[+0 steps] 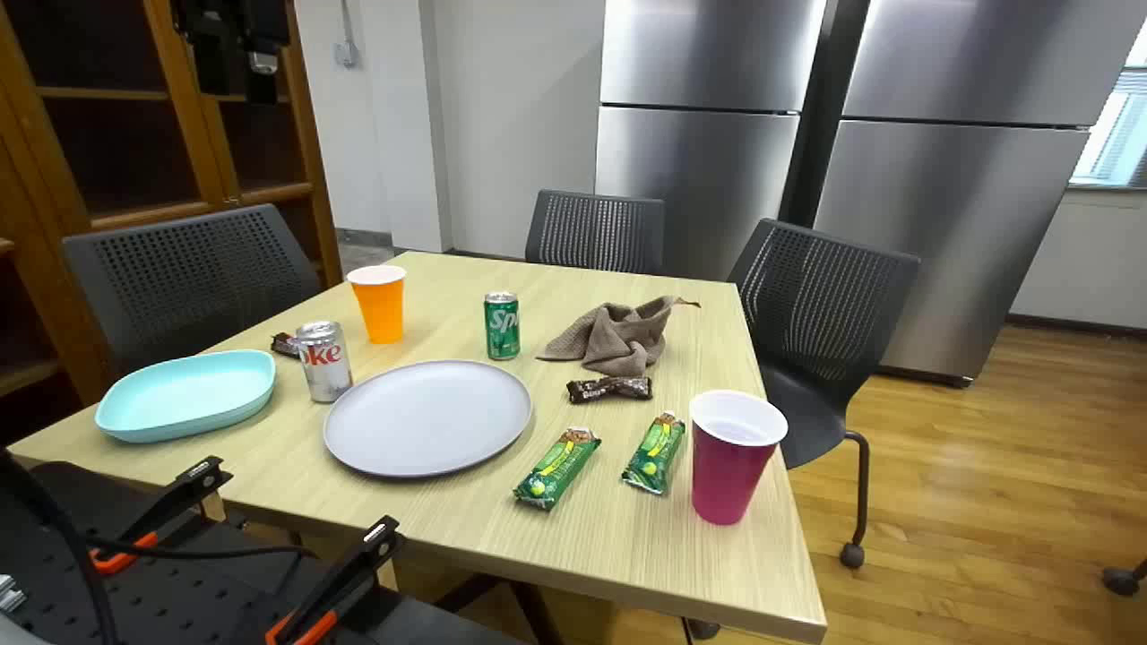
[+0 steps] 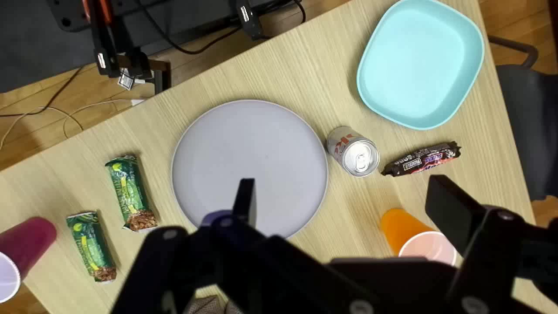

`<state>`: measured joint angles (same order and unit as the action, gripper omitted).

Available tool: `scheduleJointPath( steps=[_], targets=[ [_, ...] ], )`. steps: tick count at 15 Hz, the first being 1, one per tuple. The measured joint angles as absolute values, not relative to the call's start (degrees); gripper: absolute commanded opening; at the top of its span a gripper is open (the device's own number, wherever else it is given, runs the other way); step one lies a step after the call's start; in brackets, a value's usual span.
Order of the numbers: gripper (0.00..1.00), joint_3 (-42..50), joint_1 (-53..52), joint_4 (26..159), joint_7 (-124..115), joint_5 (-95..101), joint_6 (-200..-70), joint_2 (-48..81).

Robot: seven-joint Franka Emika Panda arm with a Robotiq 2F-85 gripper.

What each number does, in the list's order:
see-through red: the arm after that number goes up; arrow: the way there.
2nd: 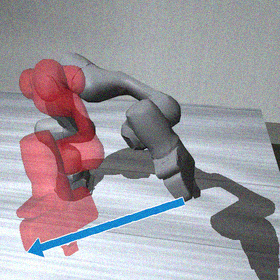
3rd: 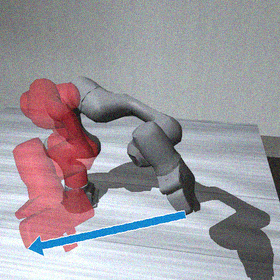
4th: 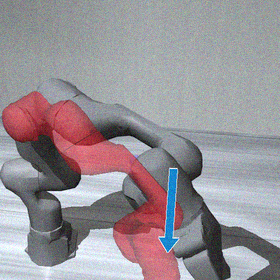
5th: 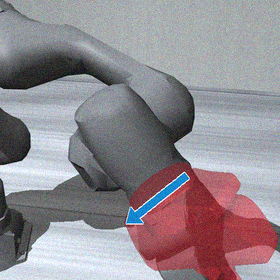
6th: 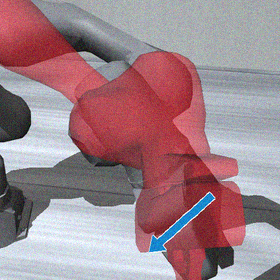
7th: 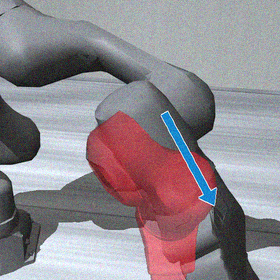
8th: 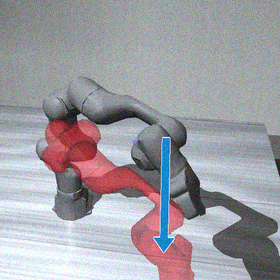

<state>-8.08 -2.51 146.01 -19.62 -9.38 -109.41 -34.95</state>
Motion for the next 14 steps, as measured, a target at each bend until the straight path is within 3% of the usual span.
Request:
scheduleJointPath(
  steps=[14],
  targets=[
    [1.0,-12.59,-2.81,145.86,-28.06,-9.42,-118.33,-25.98]
  ],
)
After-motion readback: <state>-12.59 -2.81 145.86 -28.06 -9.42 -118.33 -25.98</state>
